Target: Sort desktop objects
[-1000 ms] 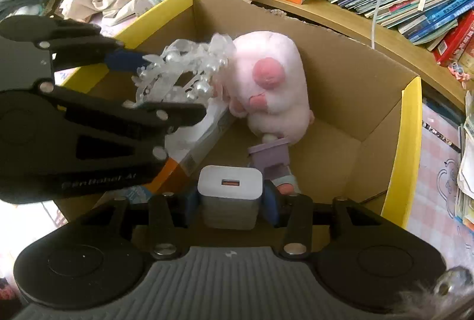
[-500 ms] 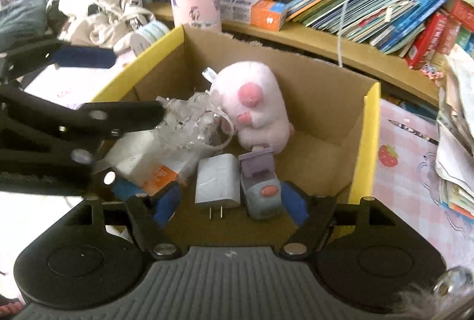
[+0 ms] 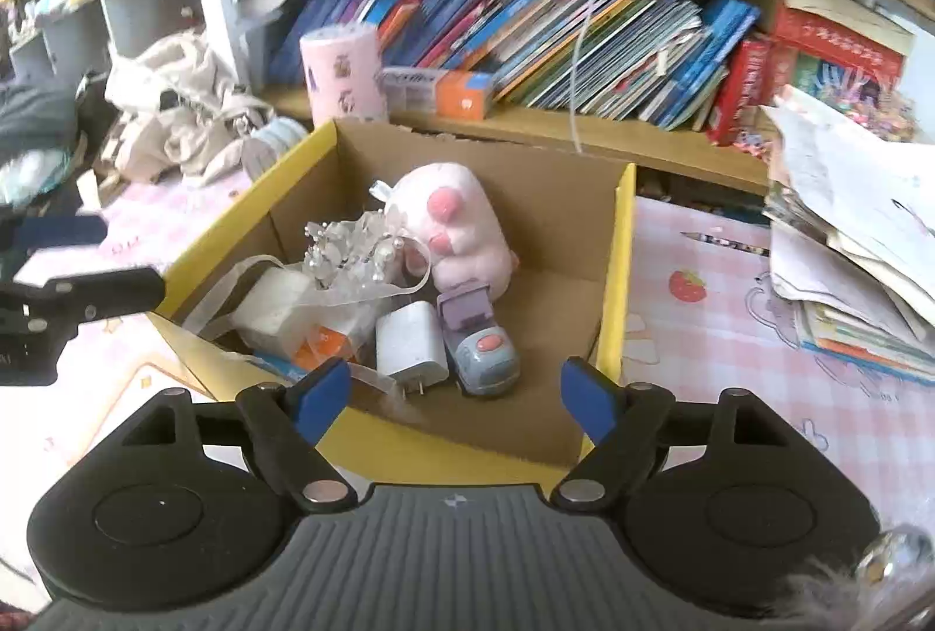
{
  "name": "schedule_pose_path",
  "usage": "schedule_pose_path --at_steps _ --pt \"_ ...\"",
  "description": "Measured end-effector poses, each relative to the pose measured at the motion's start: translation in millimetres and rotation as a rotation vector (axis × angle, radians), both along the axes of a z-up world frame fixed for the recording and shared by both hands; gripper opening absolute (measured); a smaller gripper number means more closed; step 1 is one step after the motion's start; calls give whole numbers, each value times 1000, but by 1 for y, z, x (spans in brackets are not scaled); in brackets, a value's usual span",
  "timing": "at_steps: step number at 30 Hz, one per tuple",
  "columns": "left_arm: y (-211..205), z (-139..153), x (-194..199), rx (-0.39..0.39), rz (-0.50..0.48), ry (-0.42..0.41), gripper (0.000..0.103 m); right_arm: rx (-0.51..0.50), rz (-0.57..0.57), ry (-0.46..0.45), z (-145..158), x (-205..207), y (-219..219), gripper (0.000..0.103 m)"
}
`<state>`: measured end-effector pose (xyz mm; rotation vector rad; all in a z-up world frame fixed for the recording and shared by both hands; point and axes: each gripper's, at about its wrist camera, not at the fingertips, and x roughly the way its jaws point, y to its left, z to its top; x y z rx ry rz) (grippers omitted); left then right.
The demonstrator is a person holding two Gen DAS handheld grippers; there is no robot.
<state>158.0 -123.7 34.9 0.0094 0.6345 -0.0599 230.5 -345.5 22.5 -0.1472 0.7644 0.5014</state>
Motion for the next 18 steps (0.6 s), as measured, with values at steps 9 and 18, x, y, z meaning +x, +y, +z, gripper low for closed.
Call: schedule_pose_path --at_steps 9,18 --pt "1 -12 -19 -10 -1 36 82 13 -68 9 -1 -35 -11 79" --pt "11 -16 -28 -30 -78 40 82 -34 -128 86 -21 -68 3 79"
